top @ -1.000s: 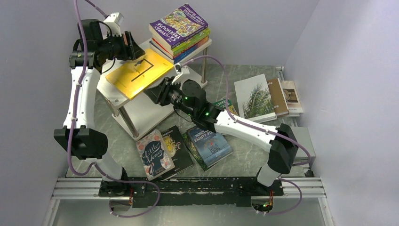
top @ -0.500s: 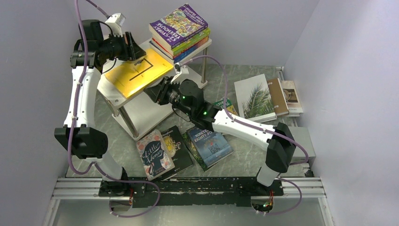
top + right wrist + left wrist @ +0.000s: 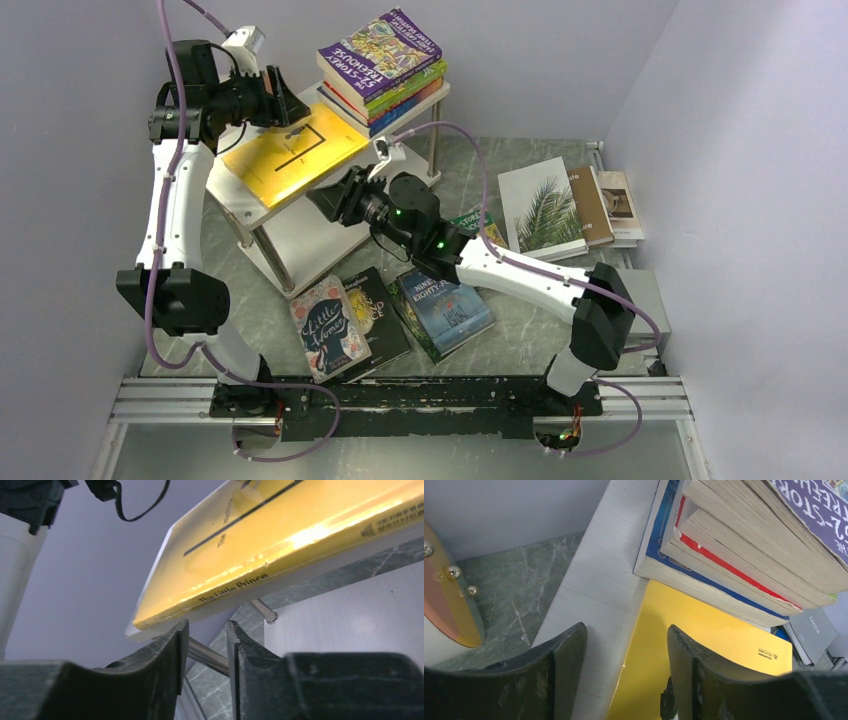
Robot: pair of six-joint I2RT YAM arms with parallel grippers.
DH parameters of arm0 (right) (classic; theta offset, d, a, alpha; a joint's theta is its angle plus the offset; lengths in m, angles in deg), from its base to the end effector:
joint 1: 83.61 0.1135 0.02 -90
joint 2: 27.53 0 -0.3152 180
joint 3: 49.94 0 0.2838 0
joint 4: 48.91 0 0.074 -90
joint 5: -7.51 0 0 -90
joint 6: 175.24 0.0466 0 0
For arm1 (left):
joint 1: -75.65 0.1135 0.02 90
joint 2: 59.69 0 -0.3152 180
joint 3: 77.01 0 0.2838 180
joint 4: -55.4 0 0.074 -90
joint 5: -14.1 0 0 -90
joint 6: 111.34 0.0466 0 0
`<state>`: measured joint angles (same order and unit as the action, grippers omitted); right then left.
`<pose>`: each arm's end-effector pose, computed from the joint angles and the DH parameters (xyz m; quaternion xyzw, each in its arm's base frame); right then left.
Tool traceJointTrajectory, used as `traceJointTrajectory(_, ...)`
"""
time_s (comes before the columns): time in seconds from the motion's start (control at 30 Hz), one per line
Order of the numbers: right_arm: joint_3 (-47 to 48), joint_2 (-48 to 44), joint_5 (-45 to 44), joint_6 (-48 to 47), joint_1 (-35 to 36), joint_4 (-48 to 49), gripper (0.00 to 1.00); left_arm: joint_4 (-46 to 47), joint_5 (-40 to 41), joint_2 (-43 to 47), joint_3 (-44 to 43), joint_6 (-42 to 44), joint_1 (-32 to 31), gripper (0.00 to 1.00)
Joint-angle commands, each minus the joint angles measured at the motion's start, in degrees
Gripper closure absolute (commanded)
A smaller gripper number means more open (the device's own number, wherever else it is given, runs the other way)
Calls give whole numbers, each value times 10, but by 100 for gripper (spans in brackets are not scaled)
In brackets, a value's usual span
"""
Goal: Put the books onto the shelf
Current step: Adjust the book on the shelf.
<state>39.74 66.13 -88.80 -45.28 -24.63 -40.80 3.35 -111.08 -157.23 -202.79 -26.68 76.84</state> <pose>0.2328 0.3772 0.4170 -0.0726 0.6774 0.5313 0.5035 0.4144 -0.0182 0.5150 0.1193 0.8067 -0.2719 0.5110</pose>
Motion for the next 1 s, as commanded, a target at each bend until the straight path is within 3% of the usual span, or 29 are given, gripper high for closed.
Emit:
traceJointTrajectory(0.0, 32, -1, -7, -8, -2, 14, 66, 0, -6, 3, 3, -8, 9, 38)
traceJointTrajectory(0.67, 76, 27, -26, 17, -21, -40, 76, 10, -15, -3, 22, -23, 9, 46)
traceJointTrajectory(0.83, 74, 17, -27, 16, -23, -41, 76, 4, -10, -4, 9, -22, 9, 44)
traceJointTrajectory(0.97, 58, -36, -26, 3, -30, -57, 72, -34, 9, -13, -56, -4, 9, 38)
